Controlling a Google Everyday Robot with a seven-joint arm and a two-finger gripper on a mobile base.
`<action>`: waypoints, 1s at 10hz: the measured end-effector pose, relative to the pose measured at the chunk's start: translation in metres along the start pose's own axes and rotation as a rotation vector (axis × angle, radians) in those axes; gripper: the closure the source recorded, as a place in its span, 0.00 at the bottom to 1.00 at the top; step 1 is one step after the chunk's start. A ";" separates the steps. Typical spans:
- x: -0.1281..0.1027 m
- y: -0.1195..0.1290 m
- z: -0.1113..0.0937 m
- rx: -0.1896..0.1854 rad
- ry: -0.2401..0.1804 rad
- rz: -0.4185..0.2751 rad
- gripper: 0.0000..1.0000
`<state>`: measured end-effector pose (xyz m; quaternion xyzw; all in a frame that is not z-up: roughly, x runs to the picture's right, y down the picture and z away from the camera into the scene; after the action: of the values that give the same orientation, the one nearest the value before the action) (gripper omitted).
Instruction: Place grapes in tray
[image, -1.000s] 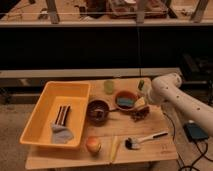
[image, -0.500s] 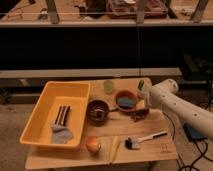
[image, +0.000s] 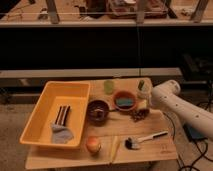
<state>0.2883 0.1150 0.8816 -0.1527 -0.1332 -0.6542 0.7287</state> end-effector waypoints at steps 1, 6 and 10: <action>0.001 0.003 0.000 0.003 -0.005 0.020 0.20; -0.002 -0.001 0.008 0.039 -0.046 0.059 0.20; -0.013 -0.029 0.020 0.065 -0.089 0.046 0.20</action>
<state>0.2582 0.1325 0.8966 -0.1609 -0.1831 -0.6252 0.7414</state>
